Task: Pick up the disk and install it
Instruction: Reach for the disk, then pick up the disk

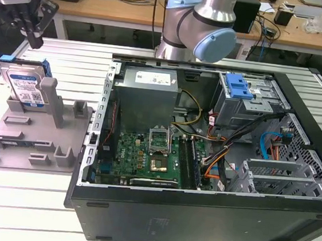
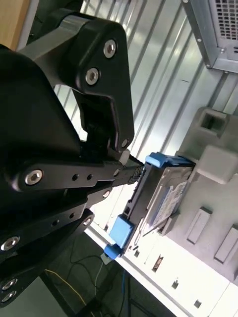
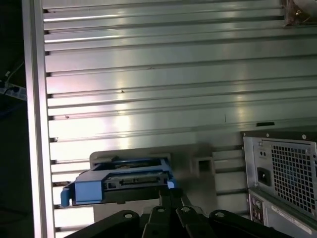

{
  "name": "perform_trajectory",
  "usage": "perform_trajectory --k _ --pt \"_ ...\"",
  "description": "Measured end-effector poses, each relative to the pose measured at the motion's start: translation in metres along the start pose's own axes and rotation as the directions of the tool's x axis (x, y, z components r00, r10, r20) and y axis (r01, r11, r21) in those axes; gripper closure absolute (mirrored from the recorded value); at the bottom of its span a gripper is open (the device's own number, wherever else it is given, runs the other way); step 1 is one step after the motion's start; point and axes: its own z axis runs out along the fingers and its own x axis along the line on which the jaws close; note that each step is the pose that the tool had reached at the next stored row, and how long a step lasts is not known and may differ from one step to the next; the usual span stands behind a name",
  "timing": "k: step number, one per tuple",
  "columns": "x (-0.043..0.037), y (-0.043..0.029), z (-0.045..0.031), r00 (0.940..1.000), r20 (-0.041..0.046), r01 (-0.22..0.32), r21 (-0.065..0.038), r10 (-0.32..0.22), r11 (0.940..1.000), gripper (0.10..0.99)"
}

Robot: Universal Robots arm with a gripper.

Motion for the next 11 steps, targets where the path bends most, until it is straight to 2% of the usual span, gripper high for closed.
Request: perform_trajectory --k 11 --pt "0.0004 0.0002 -0.0001 1.0 -0.0002 0.0 0.002 0.0 1.0 0.98"
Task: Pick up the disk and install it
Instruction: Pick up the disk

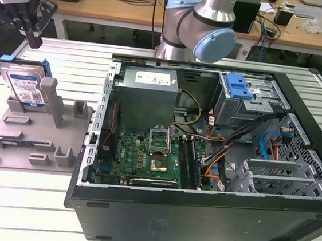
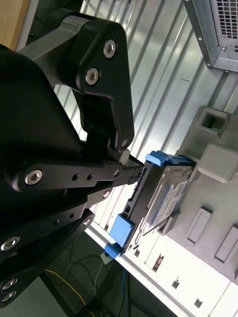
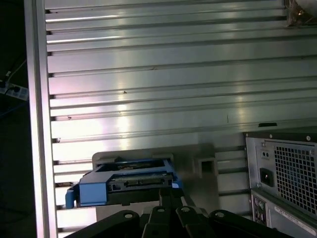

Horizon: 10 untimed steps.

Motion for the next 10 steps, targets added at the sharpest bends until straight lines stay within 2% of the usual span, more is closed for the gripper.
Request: perform_trajectory --k 6,7,9,10 --pt "0.0 0.0 0.0 1.0 0.0 0.002 0.001 -0.002 1.0 0.98" --pt "0.0 0.0001 0.0001 0.9999 -0.0007 0.016 0.0 -0.016 0.9999 0.98" --pt "0.0 0.0 0.0004 0.9953 -0.0061 0.096 -0.001 -0.096 0.9954 0.98" --pt "0.0 0.0 0.0005 0.99 -0.0091 0.141 -0.002 -0.141 0.9901 0.98"
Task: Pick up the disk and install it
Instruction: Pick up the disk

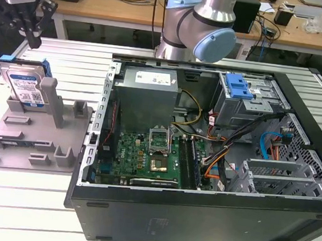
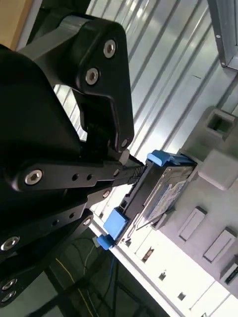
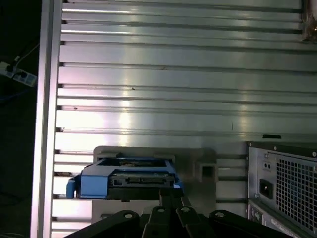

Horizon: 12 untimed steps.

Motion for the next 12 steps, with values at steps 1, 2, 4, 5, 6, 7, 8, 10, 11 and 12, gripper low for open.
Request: perform_trajectory --k 1,2,4,5,6,7,8,10,11,12 --pt "0.0 0.0 0.0002 0.9991 -0.0032 0.042 -0.001 -0.042 0.9991 0.98" --pt "0.0 0.0 0.0004 0.9973 -0.0064 0.073 -0.002 -0.073 0.9973 0.98" --pt "0.0 0.0 0.0008 0.9896 -0.0154 0.143 -0.004 -0.143 0.9898 0.98" --pt "0.0 0.0 0.001 0.9854 -0.0188 0.169 -0.005 -0.169 0.9856 0.973" --pt "0.0 0.0 0.001 0.9822 -0.0212 0.186 -0.006 -0.187 0.9824 0.918" --pt "0.0 -0.0001 0.0012 0.9751 -0.025 0.22 -0.008 -0.22 0.9754 0.792" --pt "0.0 -0.0001 0.0013 0.9683 -0.0281 0.248 -0.009 -0.248 0.9687 0.729" --pt "0.0 -0.0001 0.0016 0.9545 -0.0332 0.296 -0.011 -0.296 0.9551 0.671" --pt "0.0 -0.0001 0.0016 0.9472 -0.0356 0.318 -0.013 -0.319 0.9479 0.604" --pt "0.0 -0.0001 0.0017 0.9431 -0.0367 0.33 -0.013 -0.331 0.9438 0.604"
